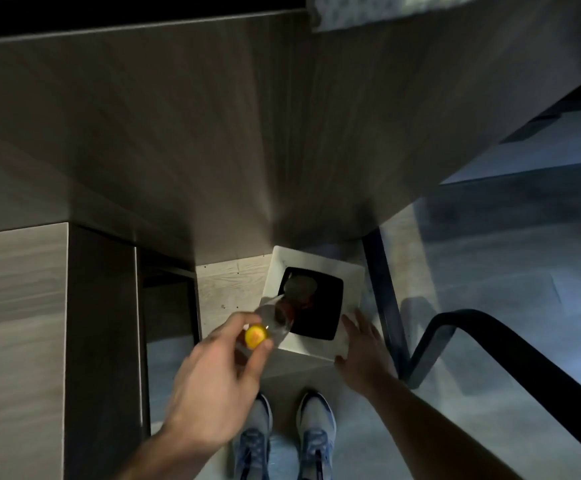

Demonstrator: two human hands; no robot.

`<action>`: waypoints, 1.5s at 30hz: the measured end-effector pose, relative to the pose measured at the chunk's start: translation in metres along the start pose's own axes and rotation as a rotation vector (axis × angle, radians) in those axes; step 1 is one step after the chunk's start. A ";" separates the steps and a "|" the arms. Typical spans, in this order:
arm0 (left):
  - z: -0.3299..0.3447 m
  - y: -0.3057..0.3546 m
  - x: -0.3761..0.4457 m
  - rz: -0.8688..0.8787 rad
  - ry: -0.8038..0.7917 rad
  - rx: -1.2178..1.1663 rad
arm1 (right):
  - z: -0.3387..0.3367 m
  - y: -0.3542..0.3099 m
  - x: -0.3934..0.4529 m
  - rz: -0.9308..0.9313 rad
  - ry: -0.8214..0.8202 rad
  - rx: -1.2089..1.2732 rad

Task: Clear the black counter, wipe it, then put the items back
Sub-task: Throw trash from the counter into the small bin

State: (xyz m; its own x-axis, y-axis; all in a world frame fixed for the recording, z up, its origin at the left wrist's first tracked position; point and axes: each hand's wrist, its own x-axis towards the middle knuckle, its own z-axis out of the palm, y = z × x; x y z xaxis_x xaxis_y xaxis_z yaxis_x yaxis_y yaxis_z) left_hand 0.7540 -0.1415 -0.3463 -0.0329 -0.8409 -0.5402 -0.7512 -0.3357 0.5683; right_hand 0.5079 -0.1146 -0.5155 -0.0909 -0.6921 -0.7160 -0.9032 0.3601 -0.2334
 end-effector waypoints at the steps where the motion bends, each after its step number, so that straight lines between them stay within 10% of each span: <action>1: 0.004 0.004 0.009 0.023 0.001 0.047 | -0.003 0.003 0.000 -0.003 -0.030 0.004; 28: 0.153 -0.014 0.160 0.030 -0.279 0.848 | 0.027 0.013 -0.011 -0.132 -0.015 0.086; 45: 0.001 0.011 -0.026 0.062 -0.362 0.644 | -0.063 -0.024 -0.142 -0.047 -0.068 0.104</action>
State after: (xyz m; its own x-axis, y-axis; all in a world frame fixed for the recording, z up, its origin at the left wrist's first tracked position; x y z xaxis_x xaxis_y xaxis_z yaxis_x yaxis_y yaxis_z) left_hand 0.7458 -0.1227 -0.3264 -0.2198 -0.6201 -0.7531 -0.9751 0.1169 0.1884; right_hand 0.5163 -0.0645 -0.3672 -0.0177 -0.6673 -0.7446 -0.8572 0.3935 -0.3323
